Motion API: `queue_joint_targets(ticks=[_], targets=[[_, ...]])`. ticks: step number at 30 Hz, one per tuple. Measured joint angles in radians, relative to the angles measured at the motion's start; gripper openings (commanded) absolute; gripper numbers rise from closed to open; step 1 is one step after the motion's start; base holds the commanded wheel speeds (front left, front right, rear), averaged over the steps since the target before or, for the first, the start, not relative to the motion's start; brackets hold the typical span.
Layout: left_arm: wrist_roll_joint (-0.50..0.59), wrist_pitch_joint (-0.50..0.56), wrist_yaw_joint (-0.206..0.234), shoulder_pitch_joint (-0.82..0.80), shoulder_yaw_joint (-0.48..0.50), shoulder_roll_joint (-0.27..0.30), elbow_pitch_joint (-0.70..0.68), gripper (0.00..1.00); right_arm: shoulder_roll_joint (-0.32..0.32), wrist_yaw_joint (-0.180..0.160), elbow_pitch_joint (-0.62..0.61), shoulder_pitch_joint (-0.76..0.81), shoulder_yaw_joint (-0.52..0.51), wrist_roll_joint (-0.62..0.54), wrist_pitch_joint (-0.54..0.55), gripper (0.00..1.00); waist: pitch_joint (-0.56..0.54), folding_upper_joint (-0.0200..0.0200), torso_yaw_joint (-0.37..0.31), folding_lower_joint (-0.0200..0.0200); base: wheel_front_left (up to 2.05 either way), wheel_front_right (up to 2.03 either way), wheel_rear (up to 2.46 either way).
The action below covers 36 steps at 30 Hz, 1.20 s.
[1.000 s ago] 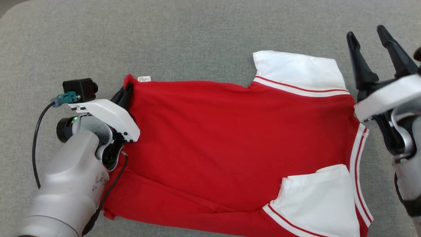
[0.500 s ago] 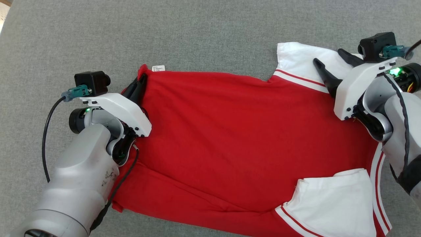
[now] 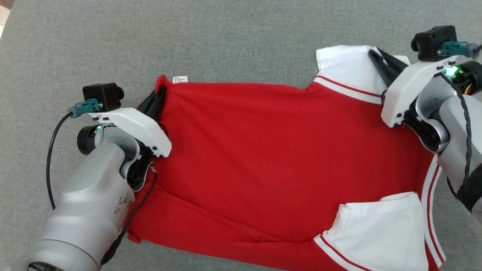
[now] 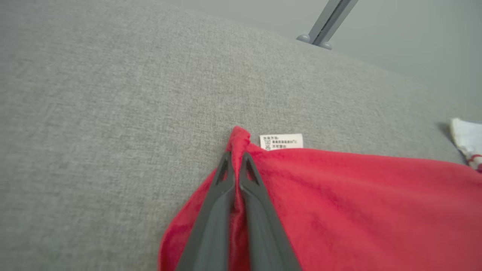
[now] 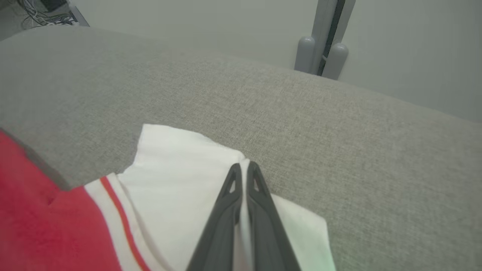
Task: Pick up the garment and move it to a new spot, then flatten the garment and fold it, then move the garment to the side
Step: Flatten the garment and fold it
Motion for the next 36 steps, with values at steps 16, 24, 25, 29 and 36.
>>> queue_joint_targets(ticks=[16,24,25,29,36], targets=[[-0.022,-0.04,0.0,0.043,-0.003,0.071,-0.007,0.0,-0.014,0.0,-0.131,0.097,-0.048,0.013,-0.247,0.0,-0.079,-0.0001,-0.061,0.0,0.0,0.0,0.0],[-0.004,-0.065,0.002,0.123,0.054,0.129,-0.144,0.0,-0.001,0.0,-0.273,0.264,-0.147,-0.026,-0.315,0.0,-0.116,0.0,-0.078,0.0,0.0,0.0,0.0],[-0.003,-0.065,0.01,0.149,0.07,0.141,-0.179,0.0,0.004,0.0,-0.297,0.303,-0.165,-0.035,-0.319,0.0,-0.122,0.0,-0.08,0.0,0.0,0.0,0.0],[0.011,-0.066,0.039,0.266,0.121,0.186,-0.328,0.0,0.033,0.0,-0.398,0.477,-0.241,-0.064,-0.327,0.0,-0.144,0.0,-0.088,0.0,0.0,0.0,0.0],[-0.044,-0.041,0.114,0.497,0.154,0.263,-0.563,0.0,0.129,0.0,-0.559,0.763,-0.365,-0.117,-0.278,0.0,-0.179,0.0,-0.106,0.0,0.0,0.0,0.0]])
